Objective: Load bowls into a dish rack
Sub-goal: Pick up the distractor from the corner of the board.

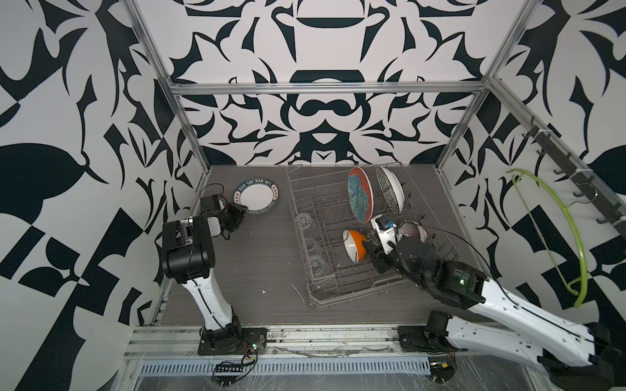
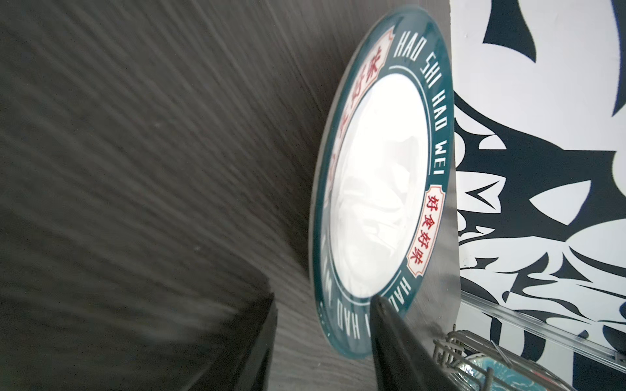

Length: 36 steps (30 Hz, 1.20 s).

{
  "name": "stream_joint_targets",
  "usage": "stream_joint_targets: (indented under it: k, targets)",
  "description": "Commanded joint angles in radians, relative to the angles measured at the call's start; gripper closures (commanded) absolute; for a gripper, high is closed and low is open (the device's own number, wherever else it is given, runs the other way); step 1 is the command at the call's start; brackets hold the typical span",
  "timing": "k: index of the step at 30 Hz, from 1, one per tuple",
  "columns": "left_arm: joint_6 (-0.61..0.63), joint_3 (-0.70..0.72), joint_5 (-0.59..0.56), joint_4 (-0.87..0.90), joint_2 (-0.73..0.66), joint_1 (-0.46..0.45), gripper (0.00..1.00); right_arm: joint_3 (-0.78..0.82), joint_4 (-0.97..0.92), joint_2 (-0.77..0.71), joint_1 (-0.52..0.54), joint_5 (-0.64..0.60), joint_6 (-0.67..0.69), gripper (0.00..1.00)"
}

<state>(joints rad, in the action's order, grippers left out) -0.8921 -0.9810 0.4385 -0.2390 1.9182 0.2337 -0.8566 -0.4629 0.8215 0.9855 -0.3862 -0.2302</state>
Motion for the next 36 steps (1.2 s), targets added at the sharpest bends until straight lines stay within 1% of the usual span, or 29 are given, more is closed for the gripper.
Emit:
stream_joint_targets:
  k: [1, 9, 11, 13, 17, 20, 23, 28, 30, 33, 36]
  targets:
    - [0.007, -0.021, 0.011, -0.006, 0.036, 0.004, 0.49, -0.01, 0.017, -0.004, 0.005, -0.02, 0.0, 0.51]
    - [-0.007, -0.072, 0.008, -0.018, 0.12, 0.004, 0.52, -0.004, 0.021, -0.031, 0.004, -0.017, 0.0, 0.53]
    - [-0.022, -0.085, 0.034, -0.045, 0.147, 0.004, 0.57, -0.003, 0.016, -0.033, 0.004, -0.018, -0.001, 0.53]
    - [-0.03, -0.108, 0.039, -0.024, 0.163, 0.004, 0.6, -0.006, 0.011, -0.032, 0.004, -0.02, -0.003, 0.53]
    - [-0.032, -0.128, 0.017, 0.017, 0.175, 0.002, 0.64, -0.01, 0.005, -0.028, 0.004, -0.023, -0.003, 0.53]
    - [-0.029, -0.151, 0.027, 0.043, 0.19, 0.001, 0.65, -0.011, 0.005, -0.03, 0.006, -0.019, -0.005, 0.53]
    - [-0.025, -0.17, 0.024, 0.074, 0.203, 0.001, 0.72, -0.01, 0.0, -0.033, 0.004, -0.022, -0.008, 0.53]
    - [-0.02, -0.197, 0.033, 0.105, 0.221, 0.0, 0.94, -0.01, -0.012, -0.055, 0.005, -0.023, -0.012, 0.54]
    - [-0.018, -0.203, 0.04, 0.11, 0.225, 0.0, 1.0, -0.008, -0.015, -0.065, 0.004, -0.023, -0.014, 0.54]
    - [-0.009, -0.202, 0.044, 0.116, 0.218, 0.0, 1.0, -0.006, -0.022, -0.079, 0.006, -0.026, -0.018, 0.53]
    - [-0.006, -0.187, 0.064, 0.109, 0.18, 0.001, 1.0, -0.01, -0.033, -0.069, 0.005, -0.023, -0.021, 0.52]
